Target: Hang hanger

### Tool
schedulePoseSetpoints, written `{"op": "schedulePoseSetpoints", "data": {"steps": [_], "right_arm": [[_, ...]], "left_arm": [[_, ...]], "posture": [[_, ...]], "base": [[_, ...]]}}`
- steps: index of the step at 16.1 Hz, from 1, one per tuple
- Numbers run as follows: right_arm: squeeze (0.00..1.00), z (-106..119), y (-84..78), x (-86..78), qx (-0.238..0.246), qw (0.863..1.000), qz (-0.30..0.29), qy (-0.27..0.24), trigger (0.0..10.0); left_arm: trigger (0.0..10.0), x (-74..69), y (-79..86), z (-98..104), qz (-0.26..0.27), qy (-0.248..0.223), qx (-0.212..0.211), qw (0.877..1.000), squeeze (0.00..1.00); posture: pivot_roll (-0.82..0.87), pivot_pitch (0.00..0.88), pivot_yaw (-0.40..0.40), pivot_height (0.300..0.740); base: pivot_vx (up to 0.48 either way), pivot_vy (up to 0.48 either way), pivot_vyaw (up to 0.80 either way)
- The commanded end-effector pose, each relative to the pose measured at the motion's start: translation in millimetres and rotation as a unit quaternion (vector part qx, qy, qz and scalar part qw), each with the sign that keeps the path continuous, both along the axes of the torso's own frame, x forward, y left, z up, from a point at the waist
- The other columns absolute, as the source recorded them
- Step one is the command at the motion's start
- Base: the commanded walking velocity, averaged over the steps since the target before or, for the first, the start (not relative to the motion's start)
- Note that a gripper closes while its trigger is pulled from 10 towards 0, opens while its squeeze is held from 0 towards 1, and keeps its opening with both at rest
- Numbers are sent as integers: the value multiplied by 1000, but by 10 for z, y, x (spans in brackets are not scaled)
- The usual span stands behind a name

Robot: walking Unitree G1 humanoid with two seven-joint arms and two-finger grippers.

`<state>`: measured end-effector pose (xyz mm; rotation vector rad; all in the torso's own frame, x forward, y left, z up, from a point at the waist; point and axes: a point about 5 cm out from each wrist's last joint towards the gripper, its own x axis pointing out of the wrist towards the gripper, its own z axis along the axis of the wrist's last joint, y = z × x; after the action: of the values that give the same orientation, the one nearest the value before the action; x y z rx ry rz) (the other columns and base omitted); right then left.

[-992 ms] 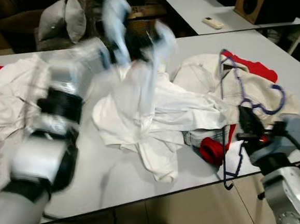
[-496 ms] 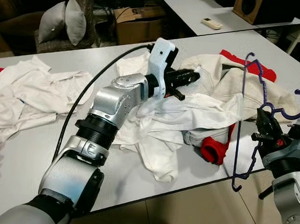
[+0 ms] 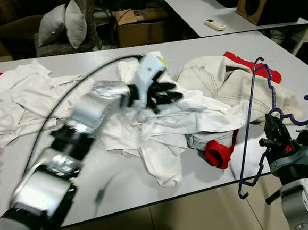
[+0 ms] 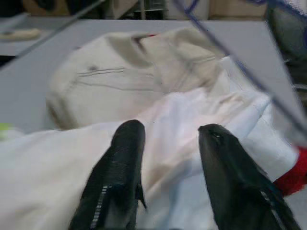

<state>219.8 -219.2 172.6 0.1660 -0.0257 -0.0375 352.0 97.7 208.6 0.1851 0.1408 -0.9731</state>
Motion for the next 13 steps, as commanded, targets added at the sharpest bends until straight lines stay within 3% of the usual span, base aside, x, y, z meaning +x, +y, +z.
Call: {"op": "schedulePoseSetpoints", "data": {"steps": [1,2,6,8,13], "right_arm": [[0,54,13,-24,-1,1000,3,-16,10000],[0,54,13,-28,-1,1000,3,-16,10000],[0,37,29,-22,-6,1000,13,-10,10000],[0,42,43,-13,-8,1000,18,-10,10000],[0,33,59,-23,-10,1000,21,-8,10000]], "left_arm": [[10000,2,173,16,19,-18,22,999,580],[10000,-24,263,-16,17,-22,45,999,0],[10000,-214,425,-232,-49,-2,120,992,0],[10000,-155,474,-351,-10,-16,155,988,0],[10000,-125,522,-397,14,-26,169,985,0]], "posture": [[-78,0,104,740],[-78,0,102,740],[-77,0,95,740],[-77,0,94,740],[-77,0,96,740]], "base": [[0,0,0],[0,0,0],[0,0,0],[0,0,0],[0,0,0]]}}
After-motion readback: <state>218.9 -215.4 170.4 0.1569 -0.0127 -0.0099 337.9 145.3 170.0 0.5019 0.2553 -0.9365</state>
